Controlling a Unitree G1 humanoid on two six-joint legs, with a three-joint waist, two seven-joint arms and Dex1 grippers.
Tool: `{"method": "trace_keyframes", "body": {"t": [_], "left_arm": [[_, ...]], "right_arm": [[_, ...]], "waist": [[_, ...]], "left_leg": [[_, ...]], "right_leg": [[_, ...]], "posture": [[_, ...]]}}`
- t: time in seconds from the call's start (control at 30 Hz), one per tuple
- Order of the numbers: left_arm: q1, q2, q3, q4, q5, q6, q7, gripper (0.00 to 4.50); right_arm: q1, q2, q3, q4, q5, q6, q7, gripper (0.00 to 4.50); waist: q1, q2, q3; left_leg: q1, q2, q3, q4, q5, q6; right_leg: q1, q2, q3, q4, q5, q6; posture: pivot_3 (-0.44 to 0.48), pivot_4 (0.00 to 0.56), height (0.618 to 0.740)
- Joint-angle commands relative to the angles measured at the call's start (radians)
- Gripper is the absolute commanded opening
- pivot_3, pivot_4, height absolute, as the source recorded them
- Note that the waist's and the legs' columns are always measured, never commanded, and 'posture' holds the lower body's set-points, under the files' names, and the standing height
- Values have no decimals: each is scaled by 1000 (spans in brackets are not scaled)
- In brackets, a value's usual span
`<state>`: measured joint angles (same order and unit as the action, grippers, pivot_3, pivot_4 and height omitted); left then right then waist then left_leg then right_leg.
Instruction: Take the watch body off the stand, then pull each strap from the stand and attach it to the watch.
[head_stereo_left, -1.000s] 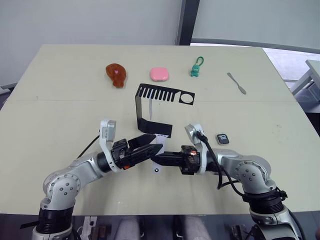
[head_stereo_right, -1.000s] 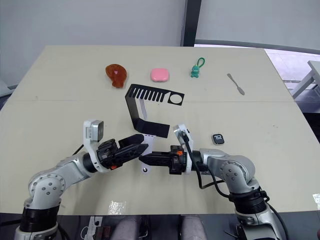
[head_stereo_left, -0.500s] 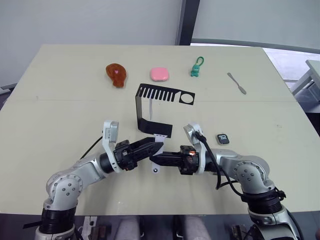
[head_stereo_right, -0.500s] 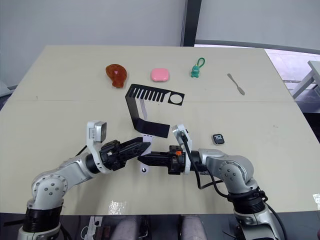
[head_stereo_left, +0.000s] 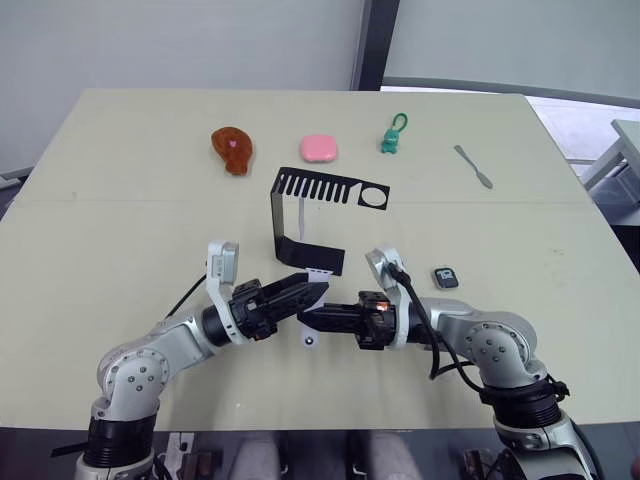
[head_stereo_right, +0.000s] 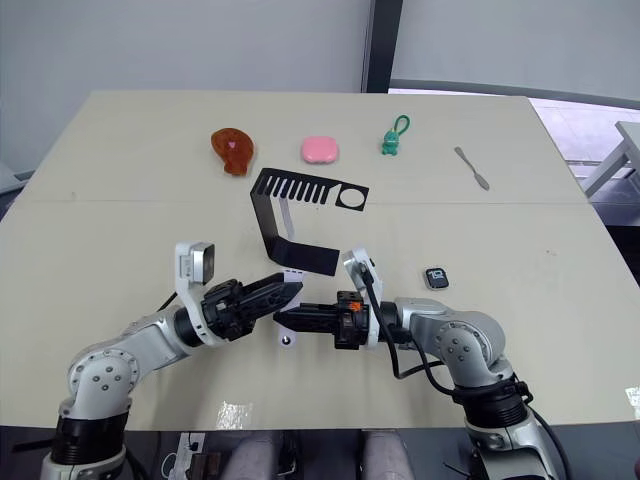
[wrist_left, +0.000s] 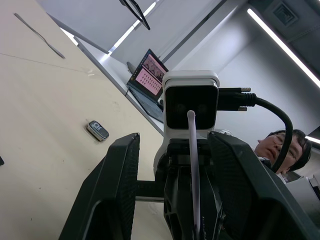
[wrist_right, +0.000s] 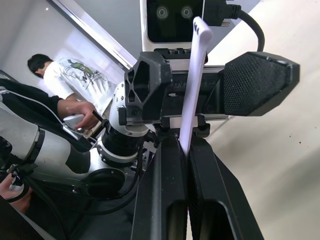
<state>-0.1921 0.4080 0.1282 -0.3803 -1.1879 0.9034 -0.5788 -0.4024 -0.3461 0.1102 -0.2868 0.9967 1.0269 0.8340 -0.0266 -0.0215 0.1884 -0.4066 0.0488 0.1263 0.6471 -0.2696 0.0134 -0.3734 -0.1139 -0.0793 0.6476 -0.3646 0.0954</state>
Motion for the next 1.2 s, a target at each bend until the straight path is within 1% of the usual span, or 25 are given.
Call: {"method": "trace_keyframes", "body": {"t": [0.03, 0.07, 0.17, 0.2, 0.27, 0.5, 0.77, 0.83, 0.87, 0.93, 0.97, 1.1, 1.17, 1.2], "left_arm": [[-1, -5, 8, -24, -24, -11, -8, 2350], [0, -6, 8, -25, -24, -12, -7, 2350], [0, -9, 11, -24, -24, -17, -6, 1483], [1, -10, 11, -25, -23, -17, -6, 1051], [3, -16, 11, -28, -23, -21, -4, 40], [18, -24, 3, -44, -16, -45, -23, 40], [39, -7, 13, -59, -27, -53, -45, 40], [43, -5, 14, -66, -26, -58, -48, 40], [44, -4, 14, -70, -24, -62, -48, 5], [46, -2, 19, -81, -25, -69, -48, 0], [49, 0, 24, -90, -27, -76, -53, 0], [77, 59, 44, -130, -2, -93, -96, 0], [112, 103, 95, -144, 9, -117, -109, 0], [133, 126, 124, -147, 17, -130, -118, 0]], "right_arm": [[-5, 5, -10, -21, 12, -7, -4, 0], [-5, 5, -10, -20, 12, -8, -3, 0], [-7, 5, -9, -17, 11, -7, -2, 0], [-7, 5, -9, -17, 11, -7, -2, 0], [-6, 4, -9, -17, 11, -6, -1, 0], [-5, 1, -8, -18, 7, -5, 5, 0], [-13, -16, -19, -6, -26, -20, 4, 0], [-20, -41, -42, -8, 57, 69, 18, 0], [-24, -51, -36, -16, 58, 63, 48, 308], [-18, -30, -53, -13, 2, -15, -1, 981], [-10, -35, -64, -22, -17, -47, -1, 1400], [26, -116, -98, -56, -72, -124, 46, 3485], [66, -178, -164, -66, -92, -174, 56, 4452], [92, -211, -198, -69, -118, -214, 64, 4452]], "waist": [[0, 0, 0], [0, 0, 0], [0, 0, 0], [0, 0, 0], [0, 0, 0], [0, 0, 0], [0, 0, 0], [0, 0, 0], [0, 0, 0], [0, 0, 0], [0, 0, 0], [0, 0, 0], [1, 0, 0], [1, 0, 0]], "left_leg": [[0, 0, 0, 0, 0, 0], [0, 0, 0, 0, 0, 0], [0, 0, 0, 0, 0, 0], [0, 0, 0, 0, 0, 0], [0, 0, 0, 0, 0, 0], [0, 0, 0, 0, 0, 0], [0, 0, 0, 0, 0, 0], [0, 0, 0, 0, 0, 0], [0, 0, 0, 0, 0, 0], [0, 0, 0, 0, 0, 0], [0, 0, 0, 0, 0, 0], [0, 0, 0, -1, 0, 0], [0, -1, 0, -1, 0, 0], [0, -1, 0, -1, 0, 0]], "right_leg": [[0, 0, 0, 0, 0, 0], [0, 0, 0, 0, 0, 0], [0, 0, 0, 0, 0, 0], [0, 0, 0, 0, 0, 0], [0, 0, 0, 0, 0, 0], [0, 0, 0, 0, 0, 0], [0, 0, 0, -1, 0, 0], [0, 0, 0, -1, 0, 0], [0, 0, 0, -1, 0, 0], [0, 0, 0, -1, 0, 0], [0, 0, 0, -1, 0, 0], [0, 0, 0, -2, 0, 0], [0, 0, 0, -2, 0, 0], [0, 0, 0, -3, 0, 0]], "posture": [[0, 150, 740], [0, 150, 740], [0, 150, 740], [0, 150, 740], [0, 150, 740], [0, 150, 740], [0, 150, 740], [0, 150, 740], [0, 150, 740], [0, 150, 740], [0, 150, 740], [0, 150, 740], [0, 150, 740], [0, 150, 740]]}}
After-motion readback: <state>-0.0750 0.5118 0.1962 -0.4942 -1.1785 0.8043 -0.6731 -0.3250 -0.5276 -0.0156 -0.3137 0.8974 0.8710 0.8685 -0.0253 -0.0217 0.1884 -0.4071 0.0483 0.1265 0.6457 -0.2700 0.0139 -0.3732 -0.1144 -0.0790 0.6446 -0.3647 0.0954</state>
